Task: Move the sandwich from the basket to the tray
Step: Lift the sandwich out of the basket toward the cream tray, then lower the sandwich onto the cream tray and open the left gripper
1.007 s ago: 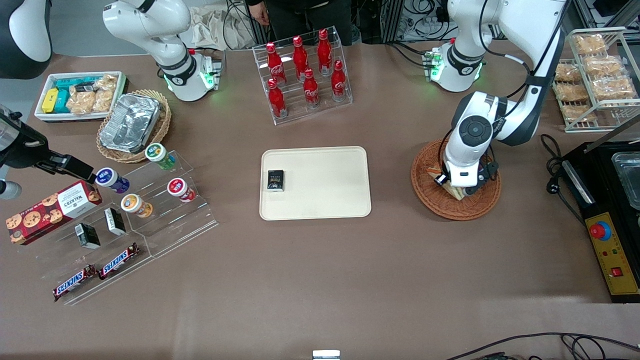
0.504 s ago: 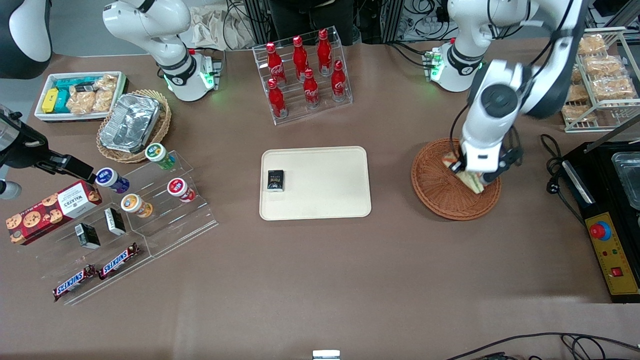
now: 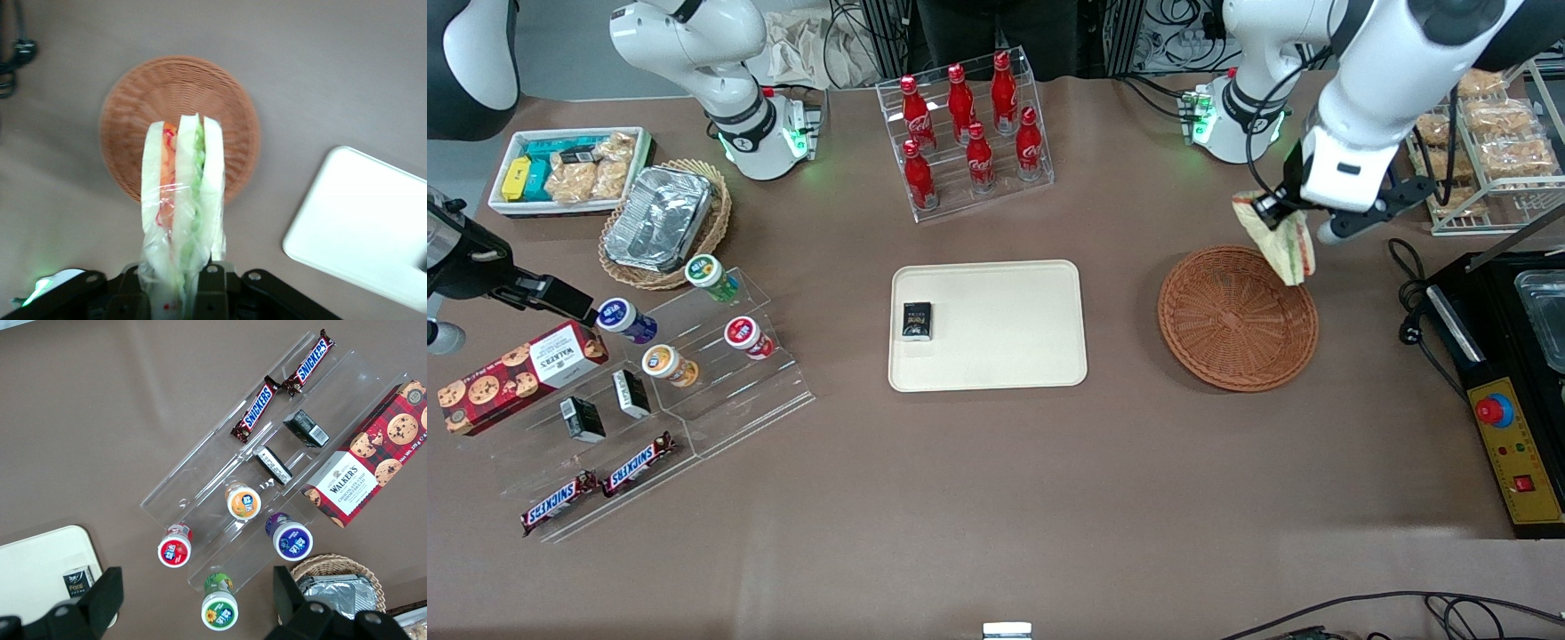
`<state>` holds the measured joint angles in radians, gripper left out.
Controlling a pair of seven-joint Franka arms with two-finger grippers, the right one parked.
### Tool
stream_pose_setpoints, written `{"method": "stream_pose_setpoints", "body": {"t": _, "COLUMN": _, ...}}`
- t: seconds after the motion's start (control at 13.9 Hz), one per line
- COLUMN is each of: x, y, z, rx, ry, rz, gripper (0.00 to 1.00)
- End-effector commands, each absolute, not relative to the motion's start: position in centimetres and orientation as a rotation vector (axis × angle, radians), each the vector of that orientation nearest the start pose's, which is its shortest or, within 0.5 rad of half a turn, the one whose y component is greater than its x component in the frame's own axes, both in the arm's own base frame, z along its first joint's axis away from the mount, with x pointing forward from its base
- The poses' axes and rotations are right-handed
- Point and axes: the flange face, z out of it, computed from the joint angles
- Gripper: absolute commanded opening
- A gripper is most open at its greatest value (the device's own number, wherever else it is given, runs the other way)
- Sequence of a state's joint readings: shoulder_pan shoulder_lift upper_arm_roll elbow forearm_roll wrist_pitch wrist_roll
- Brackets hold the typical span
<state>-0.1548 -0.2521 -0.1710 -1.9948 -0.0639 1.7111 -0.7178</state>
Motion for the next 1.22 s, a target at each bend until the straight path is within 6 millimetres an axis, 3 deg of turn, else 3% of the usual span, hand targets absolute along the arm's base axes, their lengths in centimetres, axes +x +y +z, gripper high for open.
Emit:
{"method": "stream_pose_setpoints", "body": {"t": 0.0, "x": 43.9, "y": -22.7, "z": 58.2, "rx": -3.144, "ry": -0.527, "rz": 0.056, "gripper": 0.0}}
{"method": "stream_pose_setpoints", "body": {"t": 0.22, "x": 42.1, "y": -30.3, "z": 57.2, "rx": -3.189, "ry": -0.418, "rz": -0.068, "gripper": 0.0}}
{"method": "stream_pose_setpoints", "body": {"t": 0.29, "x": 41.9, "y": -31.5, "z": 56.9, "rx": -3.213, "ry": -0.399, "rz": -0.108, "gripper": 0.0}}
{"method": "stream_pose_setpoints", "body": {"t": 0.43, "x": 41.7, "y": -34.0, "z": 54.1, "rx": -3.204, "ry": -0.353, "rz": -0.074, "gripper": 0.0}}
{"method": "stream_pose_setpoints", "body": {"t": 0.72, "x": 40.3, "y": -37.2, "z": 44.5, "rx": -3.223, "ry": -0.229, "rz": -0.145, "gripper": 0.0}}
{"method": "stream_pose_setpoints", "body": {"t": 1.15, "x": 39.5, "y": -42.1, "z": 33.3, "rx": -3.191, "ry": -0.08, "rz": -0.168, "gripper": 0.0}}
